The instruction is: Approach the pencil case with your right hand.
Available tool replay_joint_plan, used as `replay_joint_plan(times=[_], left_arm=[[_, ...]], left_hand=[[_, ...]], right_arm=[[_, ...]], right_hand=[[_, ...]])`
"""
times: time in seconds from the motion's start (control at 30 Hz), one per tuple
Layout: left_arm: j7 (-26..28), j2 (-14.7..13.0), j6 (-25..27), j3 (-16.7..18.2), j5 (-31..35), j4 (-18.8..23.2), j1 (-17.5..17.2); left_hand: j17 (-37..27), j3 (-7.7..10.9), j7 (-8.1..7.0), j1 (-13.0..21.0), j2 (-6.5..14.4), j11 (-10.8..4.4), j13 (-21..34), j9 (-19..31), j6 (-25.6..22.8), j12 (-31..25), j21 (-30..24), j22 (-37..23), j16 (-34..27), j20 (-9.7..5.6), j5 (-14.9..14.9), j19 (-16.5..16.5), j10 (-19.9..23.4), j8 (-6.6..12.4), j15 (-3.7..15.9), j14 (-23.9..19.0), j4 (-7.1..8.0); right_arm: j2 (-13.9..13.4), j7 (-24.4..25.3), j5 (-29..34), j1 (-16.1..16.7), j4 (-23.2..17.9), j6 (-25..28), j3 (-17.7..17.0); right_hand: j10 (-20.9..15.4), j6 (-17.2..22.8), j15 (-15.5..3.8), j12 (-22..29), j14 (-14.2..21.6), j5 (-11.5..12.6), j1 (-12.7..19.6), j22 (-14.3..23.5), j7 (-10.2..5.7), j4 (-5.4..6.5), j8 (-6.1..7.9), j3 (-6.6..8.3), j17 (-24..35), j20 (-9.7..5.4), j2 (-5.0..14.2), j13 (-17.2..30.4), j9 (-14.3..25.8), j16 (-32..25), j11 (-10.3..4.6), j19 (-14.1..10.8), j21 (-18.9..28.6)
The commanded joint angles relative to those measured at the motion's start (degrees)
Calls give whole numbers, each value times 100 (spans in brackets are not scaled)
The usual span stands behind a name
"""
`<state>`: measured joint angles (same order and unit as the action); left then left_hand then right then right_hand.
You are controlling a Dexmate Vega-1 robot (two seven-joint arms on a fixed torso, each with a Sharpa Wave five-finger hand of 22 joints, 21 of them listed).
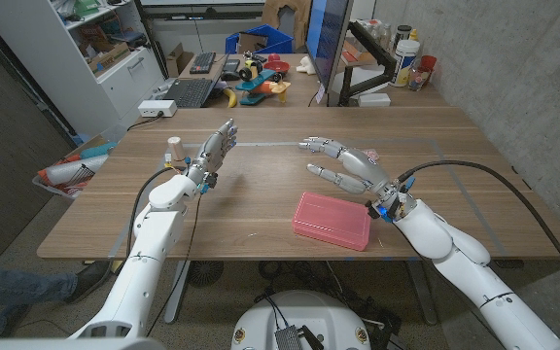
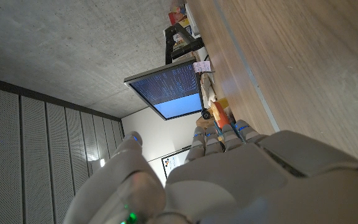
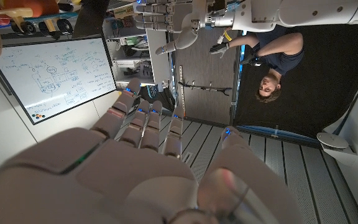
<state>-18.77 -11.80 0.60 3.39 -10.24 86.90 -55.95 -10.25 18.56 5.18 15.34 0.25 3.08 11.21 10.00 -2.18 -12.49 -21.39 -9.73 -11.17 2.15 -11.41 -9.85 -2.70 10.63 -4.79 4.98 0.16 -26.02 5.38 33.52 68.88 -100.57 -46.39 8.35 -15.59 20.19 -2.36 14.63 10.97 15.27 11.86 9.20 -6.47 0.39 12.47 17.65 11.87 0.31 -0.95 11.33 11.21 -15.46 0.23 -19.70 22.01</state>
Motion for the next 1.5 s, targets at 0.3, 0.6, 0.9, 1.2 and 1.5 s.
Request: replay_joint_plan(times=[0.3, 0.6, 0.9, 1.2, 1.5], left_arm=[[-19, 20, -46, -6, -16, -103, 27], [-31, 30, -48, -15, -3, -185, 72], [-37, 51, -81, -28, 13, -250, 111], [-45, 53, -77, -23, 17, -271, 129], [-48, 39, -65, -17, 28, -230, 105]], left_hand=[[-18, 1, 38, 6, 70, 29, 3, 25, -57, 16, 37, -23, 19, -1, 4, -47, 16, 21, 4, 43, -44], [-18, -2, 43, 3, 76, -1, 3, 25, -70, 19, 59, -24, 20, -4, 5, -38, 13, 24, 1, 44, -50], [-18, -7, 47, -1, 81, 18, 3, 26, -77, 18, 86, -25, 21, -3, 6, -32, 21, 24, 2, 45, -57], [-18, -11, 42, -4, 87, 26, 3, 26, -76, 18, 110, -25, 22, -1, 6, -22, 25, 21, 3, 46, -64], [-17, -16, 49, -6, 90, 20, 4, 26, -79, 21, 133, -26, 24, 3, 5, -16, 20, 21, 1, 48, -71]], right_arm=[[-180, 99, 223, 14, -78, 274, 159], [-277, 200, 358, 41, -120, 433, 201], [-380, 328, 540, 40, -169, 568, 252], [-481, 432, 659, 18, -191, 664, 333], [-616, 437, 752, 58, -310, 814, 387]], right_hand=[[-15, 52, -50, -25, -43, 32, 49, 34, -7, -42, -11, 0, 3, 4, -6, 33, 8, 71, -1, -2, -106], [0, 68, -29, -47, -61, 38, 48, 36, -11, -48, -12, -1, 3, 7, 0, 34, 8, 91, -36, -1, -143], [-16, 86, -18, -55, -34, 43, 46, 37, -22, -52, -12, -1, 5, 3, 9, 35, 8, 91, -66, -14, -171], [-31, 94, -11, -60, -20, 47, 44, 38, -18, -55, -14, -1, 6, 2, 17, 36, 8, 93, -46, -29, -189], [-37, 103, -10, -68, -9, 51, 45, 38, -26, -59, -16, 0, 6, 0, 23, 37, 9, 97, -52, -43, -208]])
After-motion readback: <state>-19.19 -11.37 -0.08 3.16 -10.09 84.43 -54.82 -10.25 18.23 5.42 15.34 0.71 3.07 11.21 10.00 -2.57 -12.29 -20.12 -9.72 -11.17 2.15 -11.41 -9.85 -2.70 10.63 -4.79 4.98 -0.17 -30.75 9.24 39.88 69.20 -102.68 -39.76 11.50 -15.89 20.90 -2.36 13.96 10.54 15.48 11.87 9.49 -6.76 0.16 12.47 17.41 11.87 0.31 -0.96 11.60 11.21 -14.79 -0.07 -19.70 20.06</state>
